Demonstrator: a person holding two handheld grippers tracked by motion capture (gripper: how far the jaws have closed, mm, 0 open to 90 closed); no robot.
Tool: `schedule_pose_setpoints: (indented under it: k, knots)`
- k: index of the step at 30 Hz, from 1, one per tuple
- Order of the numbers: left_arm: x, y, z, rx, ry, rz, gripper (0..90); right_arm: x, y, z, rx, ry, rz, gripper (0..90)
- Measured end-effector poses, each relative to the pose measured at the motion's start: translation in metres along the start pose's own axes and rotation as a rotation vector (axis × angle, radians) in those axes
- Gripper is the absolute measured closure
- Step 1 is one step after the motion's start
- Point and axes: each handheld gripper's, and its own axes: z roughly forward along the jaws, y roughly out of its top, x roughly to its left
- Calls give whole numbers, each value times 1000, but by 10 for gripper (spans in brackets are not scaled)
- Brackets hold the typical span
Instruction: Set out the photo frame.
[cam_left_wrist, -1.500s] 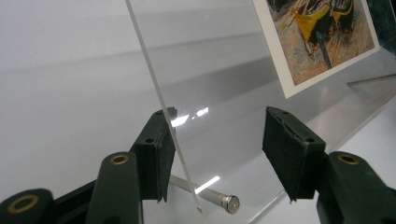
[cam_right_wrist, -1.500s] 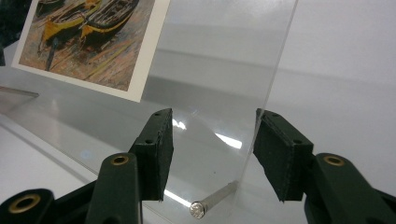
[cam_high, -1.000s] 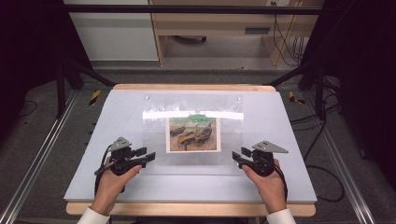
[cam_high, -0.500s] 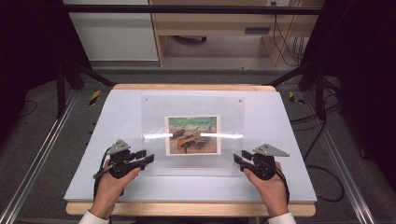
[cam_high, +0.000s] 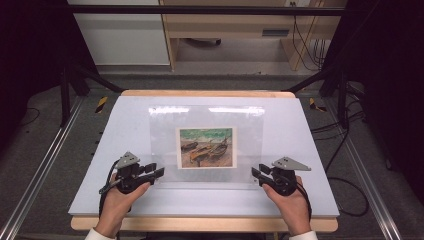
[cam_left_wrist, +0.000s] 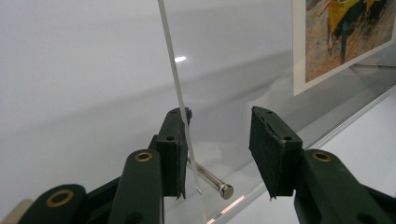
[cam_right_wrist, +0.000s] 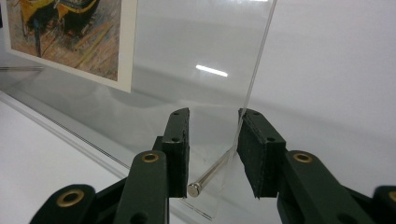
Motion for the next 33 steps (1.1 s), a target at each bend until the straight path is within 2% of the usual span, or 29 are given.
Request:
schedule_pose_setpoints:
  k: [19,33]
  knots:
    - [-2,-3,-2,7,5,24,578,1,-4,-3,9,2,-3,672]
    - [-4,-6,-3,16,4,34,580,2,-6,-5,15,-2,-24,683]
